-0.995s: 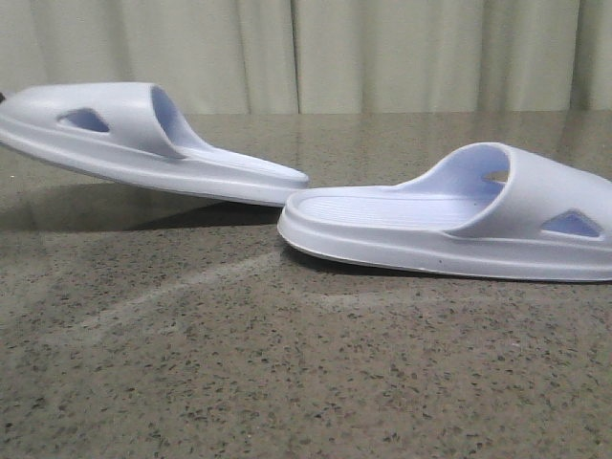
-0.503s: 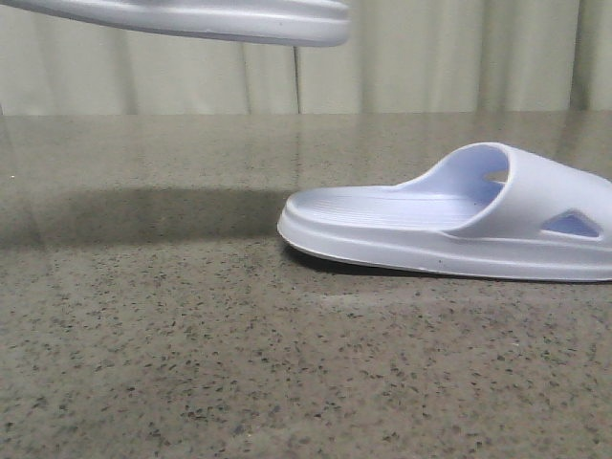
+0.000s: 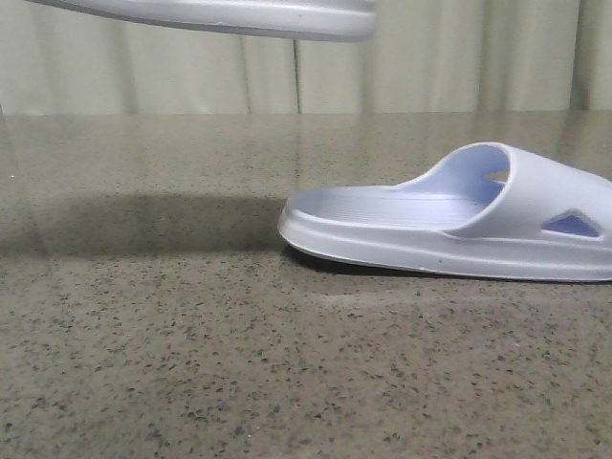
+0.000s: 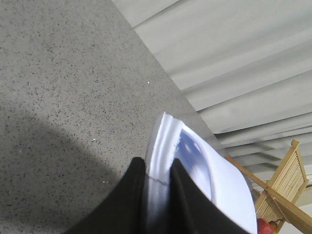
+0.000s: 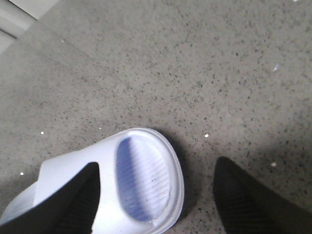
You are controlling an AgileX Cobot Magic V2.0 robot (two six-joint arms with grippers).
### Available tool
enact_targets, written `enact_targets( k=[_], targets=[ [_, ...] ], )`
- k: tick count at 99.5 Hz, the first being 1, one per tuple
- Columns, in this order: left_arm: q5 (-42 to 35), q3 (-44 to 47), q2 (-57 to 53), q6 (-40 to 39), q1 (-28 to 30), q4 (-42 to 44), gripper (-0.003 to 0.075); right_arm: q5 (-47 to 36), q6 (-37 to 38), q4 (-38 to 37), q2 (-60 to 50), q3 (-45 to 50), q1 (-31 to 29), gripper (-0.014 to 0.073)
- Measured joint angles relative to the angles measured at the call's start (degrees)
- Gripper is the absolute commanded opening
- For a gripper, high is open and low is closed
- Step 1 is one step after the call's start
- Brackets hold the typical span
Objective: Insert blue slippers together front up
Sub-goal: 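Lift the slipper up off the table with the left gripper, then lower the right gripper and grasp the other slipper's heel rim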
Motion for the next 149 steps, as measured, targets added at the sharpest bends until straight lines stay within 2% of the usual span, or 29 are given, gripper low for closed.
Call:
enact_targets(
  k=[50, 149],
  targets=[
    [1.04, 0.00, 0.00, 0.00, 0.00, -0.21, 0.0017, -2.01, 0.08, 6.21, 11.55, 0.00, 0.00, 0.0421],
    [1.58, 0.00, 0.00, 0.00, 0.00, -0.80, 0.0016, -2.10, 0.21, 8.89, 12.47, 0.00, 0.00, 0.0421]
  ],
)
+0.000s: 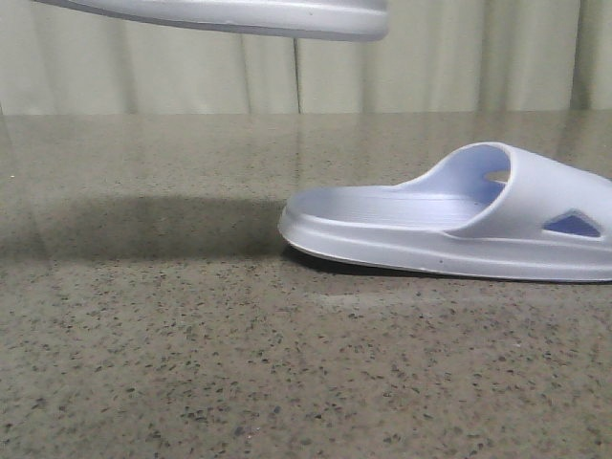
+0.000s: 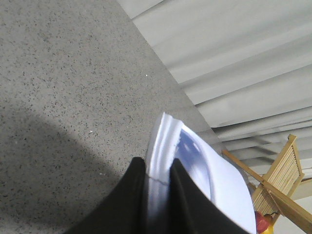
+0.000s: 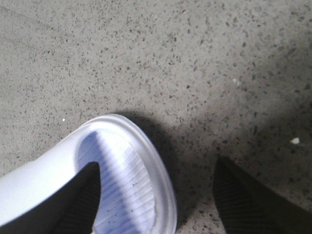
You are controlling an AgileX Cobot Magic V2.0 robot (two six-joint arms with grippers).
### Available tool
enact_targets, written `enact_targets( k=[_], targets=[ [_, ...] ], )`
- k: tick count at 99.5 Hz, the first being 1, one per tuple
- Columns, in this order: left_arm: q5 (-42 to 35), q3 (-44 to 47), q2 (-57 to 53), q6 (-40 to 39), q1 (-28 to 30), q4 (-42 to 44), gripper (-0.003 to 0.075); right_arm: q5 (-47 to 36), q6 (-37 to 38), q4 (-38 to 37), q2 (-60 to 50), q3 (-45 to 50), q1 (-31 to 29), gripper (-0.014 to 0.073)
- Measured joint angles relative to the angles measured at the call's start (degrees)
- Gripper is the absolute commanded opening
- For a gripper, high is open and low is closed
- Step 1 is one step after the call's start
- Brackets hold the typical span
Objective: Insert blue slippers together front up
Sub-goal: 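Lower the right gripper and grasp the other slipper's heel rim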
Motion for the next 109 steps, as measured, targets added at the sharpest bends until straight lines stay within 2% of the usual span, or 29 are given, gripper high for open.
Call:
enact_targets(
  k=[44, 79, 109],
  targets=[
    [0.43, 0.00, 0.00, 0.00, 0.00, -0.40, 0.0016, -1.81, 0.00, 0.00, 0.15, 0.00, 0.00, 0.0421],
    [0.52, 0.00, 0.00, 0.00, 0.00, -0.40, 0.0016, -3.42, -0.12, 0.61, 4.33, -0.11, 0.10, 0.0421],
    [0.56, 0.00, 0.00, 0.00, 0.00, -0.40, 0.0016, -3.83, -0.12, 0.61, 4.50, -0.21, 3.28, 0.0421]
  ],
)
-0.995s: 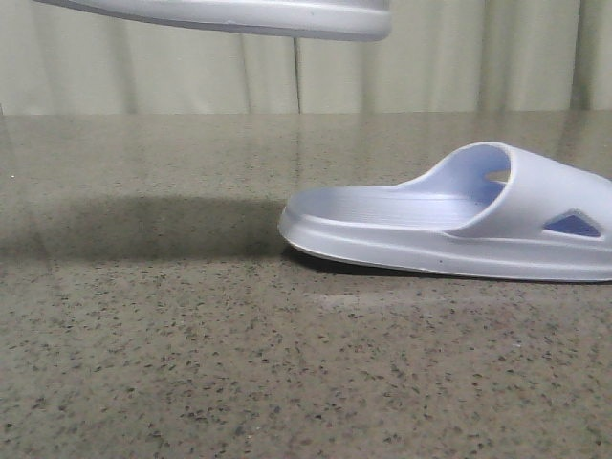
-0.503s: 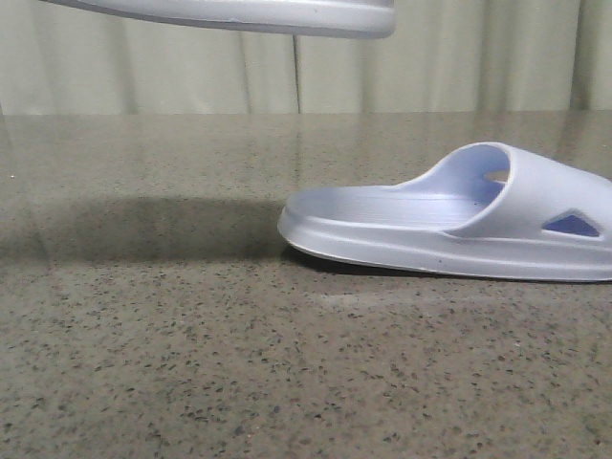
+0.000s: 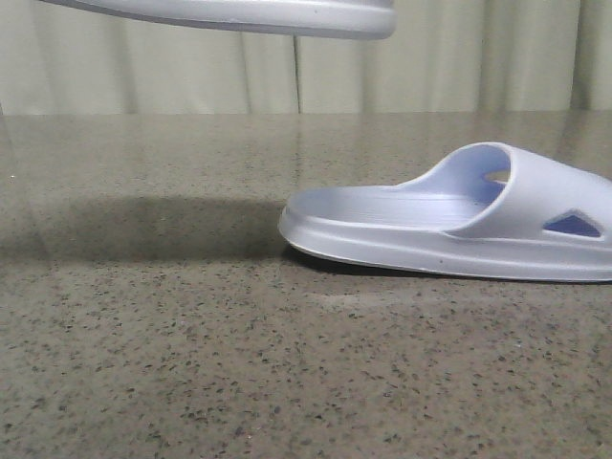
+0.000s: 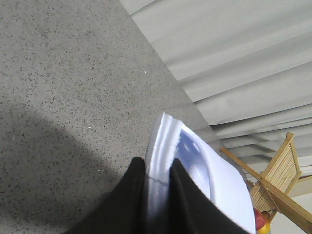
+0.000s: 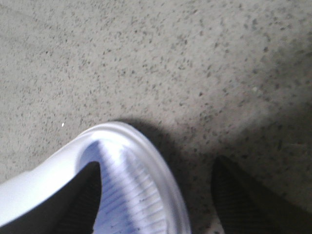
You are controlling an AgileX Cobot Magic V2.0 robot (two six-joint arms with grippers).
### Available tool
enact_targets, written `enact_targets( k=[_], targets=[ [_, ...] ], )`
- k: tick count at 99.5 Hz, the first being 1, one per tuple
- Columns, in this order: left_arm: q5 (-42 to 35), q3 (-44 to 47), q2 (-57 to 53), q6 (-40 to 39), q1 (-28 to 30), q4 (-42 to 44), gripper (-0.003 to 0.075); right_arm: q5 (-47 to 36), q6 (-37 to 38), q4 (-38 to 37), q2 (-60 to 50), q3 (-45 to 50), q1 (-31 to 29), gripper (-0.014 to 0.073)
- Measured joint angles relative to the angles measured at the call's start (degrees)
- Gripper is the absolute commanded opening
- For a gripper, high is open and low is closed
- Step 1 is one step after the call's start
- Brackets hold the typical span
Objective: Insert blue slippers together front up
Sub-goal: 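Lower the right gripper and grasp the other slipper's heel rim, then lift the second slipper off the table with the right gripper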
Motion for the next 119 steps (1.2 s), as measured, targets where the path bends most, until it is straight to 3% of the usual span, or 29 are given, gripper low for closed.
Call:
enact_targets(
  k=[18, 34, 35, 52, 64, 97, 119],
  targets=[
    [0.00, 0.00, 0.00, 0.00, 0.00, 0.00, 0.0016, -0.37, 0.00, 0.05, 0.09, 0.00, 1.20, 0.0409],
    [0.00, 0.00, 0.00, 0.00, 0.00, -0.04, 0.0016, -1.01, 0.00, 0.63, 2.01, -0.23, 1.40, 0.0293],
    [0.00, 0.00, 0.00, 0.00, 0.00, -0.04, 0.0016, -1.14, 0.00, 0.63, 2.14, -0.22, 1.40, 0.0237],
    [0.00, 0.00, 0.00, 0.00, 0.00, -0.13, 0.0016, -2.57, -0.85, 2.64, 5.49, -0.82, 1.40, 0.0104],
    [0.00, 0.00, 0.00, 0.00, 0.00, -0.24, 0.0016, -2.56, -2.04, 2.64, 5.76, -0.82, 1.40, -0.0104],
    [0.09, 0.00, 0.00, 0.00, 0.00, -0.47, 0.0016, -5.72, -2.50, 3.23, 5.36, -0.36, 1.74, -0.0107],
    [0.13, 0.00, 0.00, 0.00, 0.00, -0.47, 0.0016, -15.76, -2.50, 3.23, -1.80, -0.03, 1.84, -0.0107]
  ],
)
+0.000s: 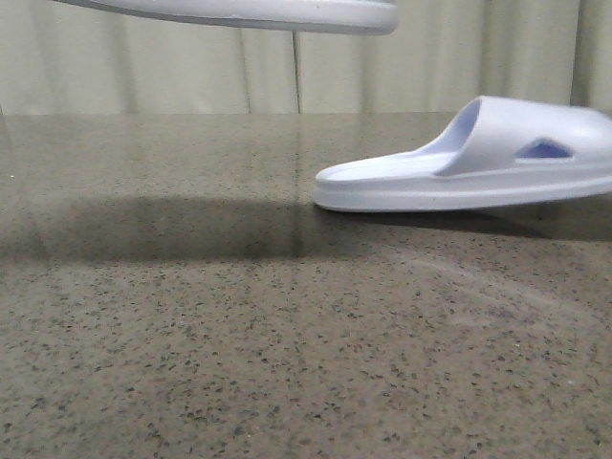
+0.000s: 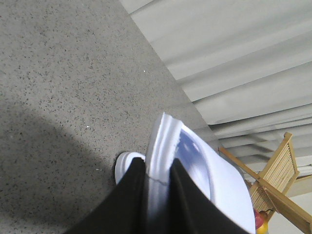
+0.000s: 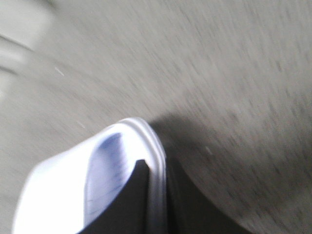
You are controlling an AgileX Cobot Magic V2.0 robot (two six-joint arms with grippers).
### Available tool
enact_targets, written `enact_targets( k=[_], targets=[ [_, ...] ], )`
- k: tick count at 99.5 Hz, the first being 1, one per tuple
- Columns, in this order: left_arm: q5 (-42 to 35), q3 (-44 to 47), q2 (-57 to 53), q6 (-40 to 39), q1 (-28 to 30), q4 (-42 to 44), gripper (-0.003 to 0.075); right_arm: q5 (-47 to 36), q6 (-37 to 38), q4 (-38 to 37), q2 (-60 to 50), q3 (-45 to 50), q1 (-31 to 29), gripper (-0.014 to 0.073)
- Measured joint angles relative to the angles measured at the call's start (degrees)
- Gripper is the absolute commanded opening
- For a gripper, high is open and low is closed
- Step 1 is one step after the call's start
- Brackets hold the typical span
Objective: Insert blue slippers together front up
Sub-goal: 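Lift the second slipper off the table with the right gripper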
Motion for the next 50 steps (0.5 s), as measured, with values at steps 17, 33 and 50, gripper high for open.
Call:
enact_targets(
  k=[17, 33, 50],
  targets=[
    [0.00, 0.00, 0.00, 0.00, 0.00, 0.00, 0.0016, -8.70, 0.00, 0.00, -7.07, 0.00, 0.00, -0.0107],
    [0.00, 0.00, 0.00, 0.00, 0.00, 0.00, 0.0016, -10.69, 0.00, 0.00, -13.13, 0.00, 0.00, -0.0107],
    [0.00, 0.00, 0.00, 0.00, 0.00, 0.00, 0.0016, -6.47, -0.08, 1.41, -18.53, 0.00, 0.00, -0.0107]
  ],
)
